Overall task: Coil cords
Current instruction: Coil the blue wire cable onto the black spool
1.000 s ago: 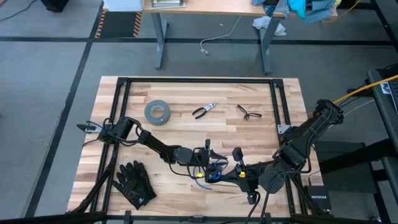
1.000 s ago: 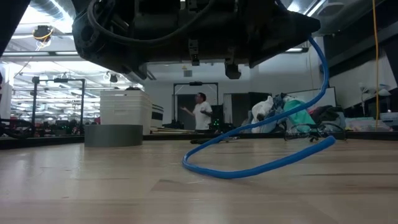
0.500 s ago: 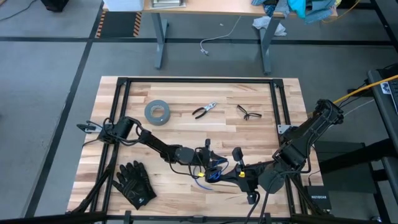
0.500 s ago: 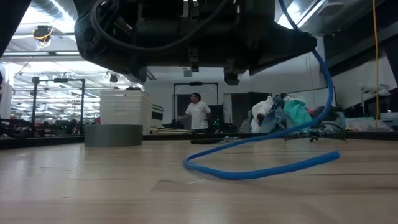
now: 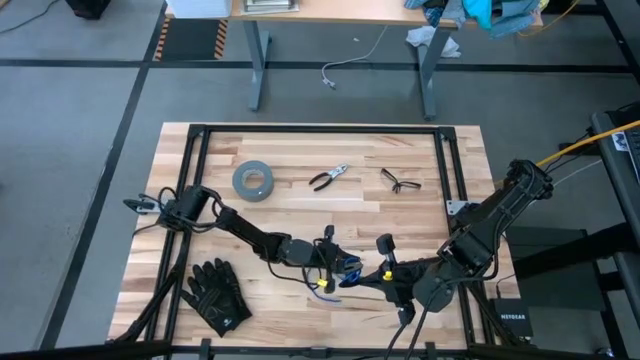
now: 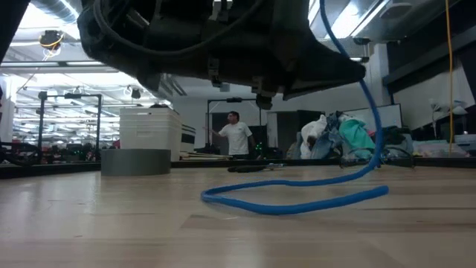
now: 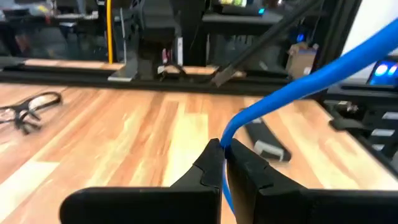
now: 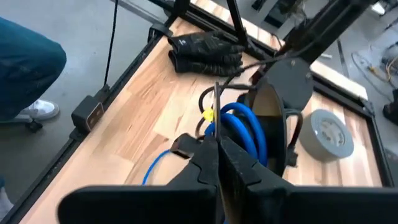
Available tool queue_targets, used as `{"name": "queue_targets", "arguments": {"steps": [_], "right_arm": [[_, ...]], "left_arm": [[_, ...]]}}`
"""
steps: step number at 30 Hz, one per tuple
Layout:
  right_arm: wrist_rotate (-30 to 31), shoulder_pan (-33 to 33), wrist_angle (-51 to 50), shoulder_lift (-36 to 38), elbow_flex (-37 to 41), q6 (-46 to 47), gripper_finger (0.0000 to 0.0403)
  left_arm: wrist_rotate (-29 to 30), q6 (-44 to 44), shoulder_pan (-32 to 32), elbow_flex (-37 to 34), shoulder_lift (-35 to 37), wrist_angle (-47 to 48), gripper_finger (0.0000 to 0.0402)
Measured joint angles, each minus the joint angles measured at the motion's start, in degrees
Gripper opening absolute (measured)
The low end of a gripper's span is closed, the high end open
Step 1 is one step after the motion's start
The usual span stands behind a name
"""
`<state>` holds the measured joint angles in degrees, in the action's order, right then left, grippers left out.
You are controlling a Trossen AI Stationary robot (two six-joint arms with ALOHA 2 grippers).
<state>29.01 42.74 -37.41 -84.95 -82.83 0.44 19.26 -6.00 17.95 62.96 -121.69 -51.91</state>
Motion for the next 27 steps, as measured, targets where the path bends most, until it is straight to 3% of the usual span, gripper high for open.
{"name": "queue_targets", "arguments": {"steps": [15, 27], "right_arm": [[1.4, 0.0, -10.8, 0.1, 0.0, 10.3, 0.0001], [-2.6, 0.0, -9.4, -0.1, 0.0, 11.3, 0.0001]], "left_arm": [[1.0, 3.2, 2.6, 0.0, 15.6, 35.9, 0.0001], [14.6, 1.8, 7.0, 0.0, 27.1, 56.0, 0.0001]]}}
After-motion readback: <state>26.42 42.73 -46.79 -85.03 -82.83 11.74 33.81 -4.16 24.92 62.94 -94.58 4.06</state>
